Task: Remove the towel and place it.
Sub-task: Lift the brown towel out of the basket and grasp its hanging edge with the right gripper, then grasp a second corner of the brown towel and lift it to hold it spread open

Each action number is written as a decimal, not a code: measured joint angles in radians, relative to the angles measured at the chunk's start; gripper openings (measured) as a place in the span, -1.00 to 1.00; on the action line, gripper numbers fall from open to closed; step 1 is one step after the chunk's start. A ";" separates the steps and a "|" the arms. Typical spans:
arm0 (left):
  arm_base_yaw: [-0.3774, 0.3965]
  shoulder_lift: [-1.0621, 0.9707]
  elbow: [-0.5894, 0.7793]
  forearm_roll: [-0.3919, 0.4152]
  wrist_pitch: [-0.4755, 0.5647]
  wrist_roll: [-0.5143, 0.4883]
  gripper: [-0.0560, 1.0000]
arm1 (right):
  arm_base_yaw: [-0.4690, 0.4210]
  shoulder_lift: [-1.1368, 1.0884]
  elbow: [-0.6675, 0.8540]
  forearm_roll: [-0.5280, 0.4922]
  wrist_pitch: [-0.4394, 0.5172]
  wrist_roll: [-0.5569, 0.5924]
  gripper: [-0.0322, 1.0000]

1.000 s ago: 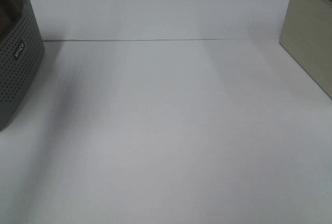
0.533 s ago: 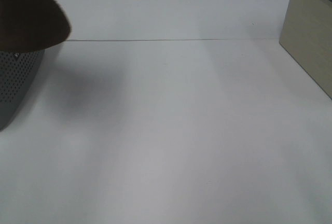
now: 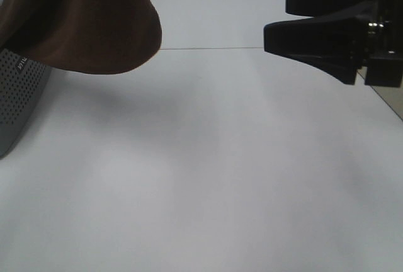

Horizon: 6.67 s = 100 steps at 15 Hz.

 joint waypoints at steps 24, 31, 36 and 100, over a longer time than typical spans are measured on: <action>-0.024 0.027 0.000 -0.045 -0.042 -0.065 -0.89 | 0.305 0.639 -0.515 -0.040 -0.008 0.092 0.30; -0.024 0.027 0.000 -0.047 -0.042 -0.065 -0.89 | 0.305 0.639 -0.515 -0.055 -0.010 0.143 -0.92; -0.024 0.027 0.000 -0.049 -0.042 -0.098 -0.89 | 0.305 0.527 -0.531 -0.237 -0.125 0.567 -0.92; 0.462 0.630 -0.422 -0.337 -0.438 -0.292 -0.89 | 0.201 0.931 -1.716 -1.497 -0.298 1.422 -0.92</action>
